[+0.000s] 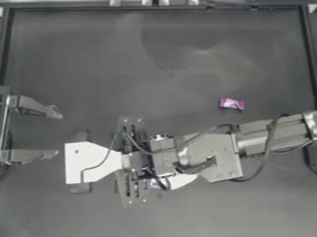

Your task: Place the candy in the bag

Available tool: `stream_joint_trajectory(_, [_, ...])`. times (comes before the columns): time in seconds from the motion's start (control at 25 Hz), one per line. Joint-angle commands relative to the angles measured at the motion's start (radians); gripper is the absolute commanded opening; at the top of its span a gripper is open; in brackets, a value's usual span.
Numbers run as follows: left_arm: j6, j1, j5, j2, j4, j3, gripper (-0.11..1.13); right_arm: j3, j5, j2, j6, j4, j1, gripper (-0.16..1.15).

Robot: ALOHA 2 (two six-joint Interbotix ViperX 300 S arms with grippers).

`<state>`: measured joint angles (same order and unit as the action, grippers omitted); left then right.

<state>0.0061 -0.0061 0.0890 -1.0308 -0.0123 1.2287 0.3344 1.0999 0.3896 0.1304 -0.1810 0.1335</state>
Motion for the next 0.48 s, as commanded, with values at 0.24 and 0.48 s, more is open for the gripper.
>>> stream_joint_trajectory(0.24, [-0.002, 0.000, 0.005, 0.015, 0.002, -0.012, 1.00, 0.052, 0.020, 0.006, -0.023, 0.003, 0.002, 0.87])
stream_joint_trajectory(0.48, [-0.002, 0.000, 0.003, 0.015, 0.000, -0.012, 1.00, 0.061, 0.031, 0.017, -0.025, 0.003, 0.002, 0.86])
